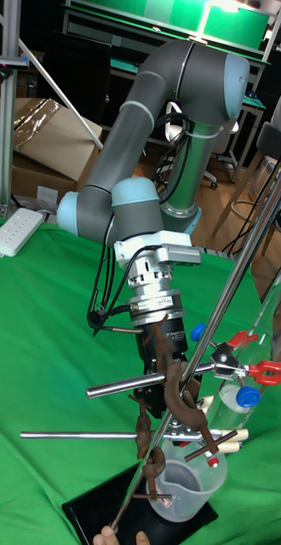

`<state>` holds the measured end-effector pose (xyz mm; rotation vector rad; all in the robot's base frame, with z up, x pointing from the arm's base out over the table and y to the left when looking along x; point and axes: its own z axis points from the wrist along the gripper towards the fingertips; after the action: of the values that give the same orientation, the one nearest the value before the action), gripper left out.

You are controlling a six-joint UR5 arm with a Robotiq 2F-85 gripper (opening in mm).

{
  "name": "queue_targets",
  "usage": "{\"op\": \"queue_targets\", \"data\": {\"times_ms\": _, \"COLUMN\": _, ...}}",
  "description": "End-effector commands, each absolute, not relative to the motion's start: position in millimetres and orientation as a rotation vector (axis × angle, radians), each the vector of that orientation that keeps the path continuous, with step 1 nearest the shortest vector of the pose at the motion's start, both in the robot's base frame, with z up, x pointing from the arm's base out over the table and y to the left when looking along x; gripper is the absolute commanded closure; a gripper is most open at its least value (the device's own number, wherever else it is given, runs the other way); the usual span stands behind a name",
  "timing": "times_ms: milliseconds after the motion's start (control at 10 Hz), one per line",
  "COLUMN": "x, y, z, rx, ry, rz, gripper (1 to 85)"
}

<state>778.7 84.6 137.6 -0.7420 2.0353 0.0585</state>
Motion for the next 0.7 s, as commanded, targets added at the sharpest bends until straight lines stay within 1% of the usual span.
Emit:
{"op": "queue_targets", "data": {"times_ms": 0, "x": 779, "y": 82, "z": 139, "rx": -0.706, "ry": 2.044, "rz": 0.08, "gripper": 84.3}}
{"op": "queue_targets", "data": {"times_ms": 100, "x": 775, "y": 85, "z": 136, "rx": -0.636, "ry": 2.066, "rz": 0.136, "gripper": 84.3}}
{"op": "queue_targets", "data": {"times_ms": 200, "x": 772, "y": 84, "z": 132, "rx": -0.613, "ry": 2.076, "rz": 0.153, "gripper": 84.3}}
{"op": "queue_targets", "data": {"times_ms": 400, "x": 765, "y": 80, "z": 135, "rx": -0.625, "ry": 2.1, "rz": 0.134, "gripper": 84.3}}
{"op": "queue_targets", "data": {"times_ms": 600, "x": 757, "y": 79, "z": 139, "rx": -0.617, "ry": 2.103, "rz": 0.171, "gripper": 84.3}}
